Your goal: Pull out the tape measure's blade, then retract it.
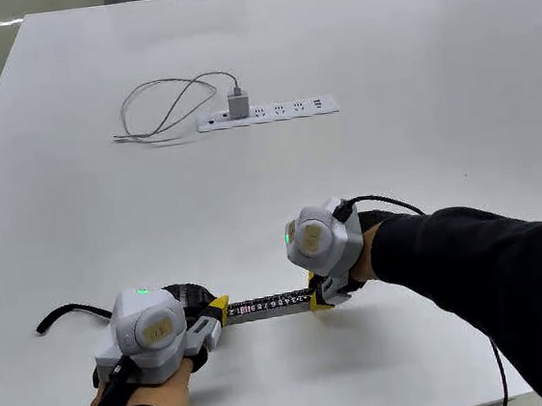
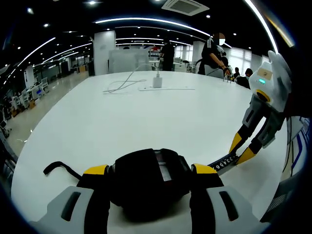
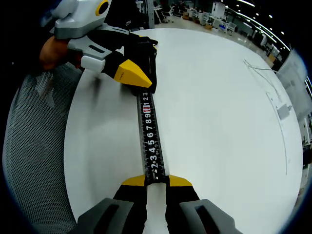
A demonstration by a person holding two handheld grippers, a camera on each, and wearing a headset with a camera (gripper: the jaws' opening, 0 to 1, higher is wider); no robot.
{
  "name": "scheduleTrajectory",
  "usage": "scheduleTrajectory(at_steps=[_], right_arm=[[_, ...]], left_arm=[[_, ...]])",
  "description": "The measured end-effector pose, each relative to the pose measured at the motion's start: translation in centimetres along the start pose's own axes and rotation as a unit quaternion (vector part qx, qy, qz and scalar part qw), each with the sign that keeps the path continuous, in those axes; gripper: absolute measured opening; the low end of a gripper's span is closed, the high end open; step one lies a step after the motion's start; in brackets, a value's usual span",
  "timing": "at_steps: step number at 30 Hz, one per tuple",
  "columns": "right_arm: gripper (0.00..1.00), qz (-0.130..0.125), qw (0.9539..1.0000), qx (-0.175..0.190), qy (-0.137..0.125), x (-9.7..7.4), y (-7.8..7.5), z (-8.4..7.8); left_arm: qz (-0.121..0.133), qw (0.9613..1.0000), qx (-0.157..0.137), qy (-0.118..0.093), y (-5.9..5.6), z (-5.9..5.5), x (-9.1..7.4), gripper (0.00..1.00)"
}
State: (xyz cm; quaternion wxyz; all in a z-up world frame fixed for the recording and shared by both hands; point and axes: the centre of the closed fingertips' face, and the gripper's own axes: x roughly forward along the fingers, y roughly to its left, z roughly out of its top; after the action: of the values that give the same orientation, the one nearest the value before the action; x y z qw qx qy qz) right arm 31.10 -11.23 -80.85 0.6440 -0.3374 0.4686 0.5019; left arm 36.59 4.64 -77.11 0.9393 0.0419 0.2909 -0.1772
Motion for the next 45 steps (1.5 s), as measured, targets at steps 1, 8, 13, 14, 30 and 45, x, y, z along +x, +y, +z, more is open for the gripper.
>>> scheduleTrajectory(at_steps=[1, 8, 13, 14, 30, 45], right_arm=[[0.10, -0.001, 1.0000, -0.002, 0.000, 0.0, 0.0, 0.1], [0.10, -0.004, 1.0000, 0.000, -0.001, 0.1, 0.0, 0.3], [0.10, -0.007, 1.0000, -0.001, 0.002, 0.2, 0.0, 0.4], [0.10, -0.005, 1.0000, -0.001, 0.000, 0.2, 0.0, 0.5], [0.10, 0.001, 1.0000, 0.010, 0.000, 0.3, 0.0, 1.1], [0.10, 0.003, 0.9997, 0.002, -0.026, 0.4, 0.1, 1.5]], left_arm=[[0.000, 1.0000, 0.000, 0.000, 0.0, 0.0, 0.0, 0.63], [-0.001, 1.0000, 0.001, 0.005, 0.0, 0.0, 0.1, 0.63], [-0.002, 1.0000, 0.001, 0.007, -0.1, 0.0, 0.1, 0.62], [-0.002, 1.0000, 0.001, 0.007, -0.1, 0.1, 0.1, 0.62], [-0.005, 1.0000, -0.002, 0.005, 0.0, 0.0, 0.1, 0.62], [-0.013, 0.9999, -0.009, 0.004, 0.1, 0.1, -0.1, 0.61]])
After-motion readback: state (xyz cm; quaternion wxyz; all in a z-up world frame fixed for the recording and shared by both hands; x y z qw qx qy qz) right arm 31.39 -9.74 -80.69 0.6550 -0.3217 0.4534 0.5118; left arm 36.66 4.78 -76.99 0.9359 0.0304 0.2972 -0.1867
